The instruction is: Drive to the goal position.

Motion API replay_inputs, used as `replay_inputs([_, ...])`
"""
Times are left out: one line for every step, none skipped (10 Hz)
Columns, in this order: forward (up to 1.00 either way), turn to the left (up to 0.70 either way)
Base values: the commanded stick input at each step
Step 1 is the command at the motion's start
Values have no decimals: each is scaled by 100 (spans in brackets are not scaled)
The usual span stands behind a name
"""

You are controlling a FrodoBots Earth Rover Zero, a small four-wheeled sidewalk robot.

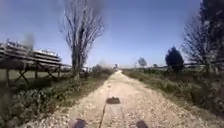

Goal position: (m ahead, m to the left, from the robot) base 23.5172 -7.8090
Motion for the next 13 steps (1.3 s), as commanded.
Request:
replay_inputs([70, 0])
replay_inputs([70, 0])
replay_inputs([70, 0])
replay_inputs([70, 0])
replay_inputs([70, 0])
replay_inputs([70, 0])
replay_inputs([70, 0])
replay_inputs([70, -10])
replay_inputs([70, -20])
replay_inputs([70, -18])
replay_inputs([70, -4])
replay_inputs([70, 0])
replay_inputs([70, 0])
